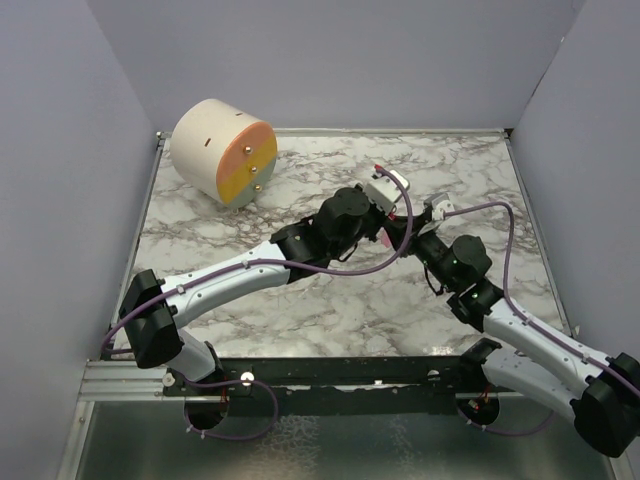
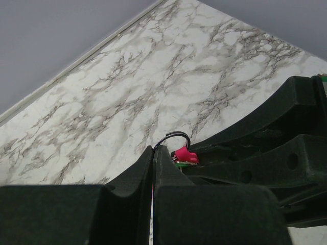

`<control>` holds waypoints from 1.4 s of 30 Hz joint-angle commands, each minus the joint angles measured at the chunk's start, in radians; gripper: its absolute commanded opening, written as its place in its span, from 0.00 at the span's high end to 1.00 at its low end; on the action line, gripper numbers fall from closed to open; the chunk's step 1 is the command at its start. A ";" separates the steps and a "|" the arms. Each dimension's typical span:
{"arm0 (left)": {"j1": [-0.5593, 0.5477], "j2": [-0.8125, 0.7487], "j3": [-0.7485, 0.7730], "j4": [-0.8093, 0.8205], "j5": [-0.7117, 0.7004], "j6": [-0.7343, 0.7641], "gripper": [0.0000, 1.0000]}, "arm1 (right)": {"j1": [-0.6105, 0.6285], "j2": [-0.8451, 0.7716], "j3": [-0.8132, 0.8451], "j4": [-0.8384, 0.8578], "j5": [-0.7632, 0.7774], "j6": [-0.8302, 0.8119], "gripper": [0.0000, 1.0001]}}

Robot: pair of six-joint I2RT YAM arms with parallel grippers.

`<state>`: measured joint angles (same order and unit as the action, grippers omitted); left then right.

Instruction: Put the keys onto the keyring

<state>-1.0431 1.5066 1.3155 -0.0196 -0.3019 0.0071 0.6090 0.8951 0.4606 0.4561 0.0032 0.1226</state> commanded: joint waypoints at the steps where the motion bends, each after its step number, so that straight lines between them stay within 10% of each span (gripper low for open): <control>1: -0.006 -0.020 0.027 -0.047 -0.055 0.030 1.00 | -0.002 -0.036 0.011 -0.027 0.093 -0.012 0.93; 42: -0.006 0.142 0.233 -0.382 0.131 0.297 1.00 | -0.002 -0.125 0.017 -0.131 0.226 -0.180 0.88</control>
<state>-1.0550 1.6260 1.5242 -0.3176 -0.1967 0.2916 0.6136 0.7998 0.4870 0.2386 0.1410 -0.0231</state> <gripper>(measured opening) 0.012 0.123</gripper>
